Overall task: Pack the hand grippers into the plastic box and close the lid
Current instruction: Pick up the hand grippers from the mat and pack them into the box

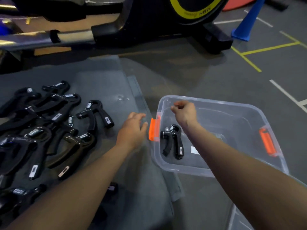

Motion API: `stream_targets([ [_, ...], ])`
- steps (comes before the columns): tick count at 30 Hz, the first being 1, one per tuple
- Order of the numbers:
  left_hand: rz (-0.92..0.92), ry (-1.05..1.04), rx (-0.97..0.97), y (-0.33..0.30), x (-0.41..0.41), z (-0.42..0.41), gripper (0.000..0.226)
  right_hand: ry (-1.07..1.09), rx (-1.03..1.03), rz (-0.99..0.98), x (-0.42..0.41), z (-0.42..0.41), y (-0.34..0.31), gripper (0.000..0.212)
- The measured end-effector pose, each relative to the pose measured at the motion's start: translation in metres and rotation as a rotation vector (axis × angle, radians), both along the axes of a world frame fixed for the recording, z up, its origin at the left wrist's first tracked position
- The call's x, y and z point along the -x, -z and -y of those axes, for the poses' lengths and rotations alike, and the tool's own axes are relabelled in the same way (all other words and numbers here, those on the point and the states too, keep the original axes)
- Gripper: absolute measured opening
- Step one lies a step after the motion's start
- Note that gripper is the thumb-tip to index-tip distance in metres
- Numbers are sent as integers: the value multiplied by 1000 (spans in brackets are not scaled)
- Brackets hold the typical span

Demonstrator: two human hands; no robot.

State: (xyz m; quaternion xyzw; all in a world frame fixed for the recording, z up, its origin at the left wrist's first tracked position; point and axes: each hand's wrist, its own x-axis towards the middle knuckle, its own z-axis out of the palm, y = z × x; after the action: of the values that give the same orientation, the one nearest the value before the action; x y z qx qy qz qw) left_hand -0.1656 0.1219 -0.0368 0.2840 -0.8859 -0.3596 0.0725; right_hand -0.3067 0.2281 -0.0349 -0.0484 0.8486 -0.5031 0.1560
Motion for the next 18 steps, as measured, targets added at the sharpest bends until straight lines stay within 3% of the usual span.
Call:
stream_targets([
  [4, 13, -116, 64, -15, -36, 42, 34, -168, -40, -31, -39, 57, -18, 23],
  [10, 95, -231, 107, -14, -87, 105, 40, -392, -157, 84, -95, 143, 2, 33],
  [18, 154, -261, 93, 7, -114, 142, 40, -458, -486, 33, -112, 188, 32, 42],
])
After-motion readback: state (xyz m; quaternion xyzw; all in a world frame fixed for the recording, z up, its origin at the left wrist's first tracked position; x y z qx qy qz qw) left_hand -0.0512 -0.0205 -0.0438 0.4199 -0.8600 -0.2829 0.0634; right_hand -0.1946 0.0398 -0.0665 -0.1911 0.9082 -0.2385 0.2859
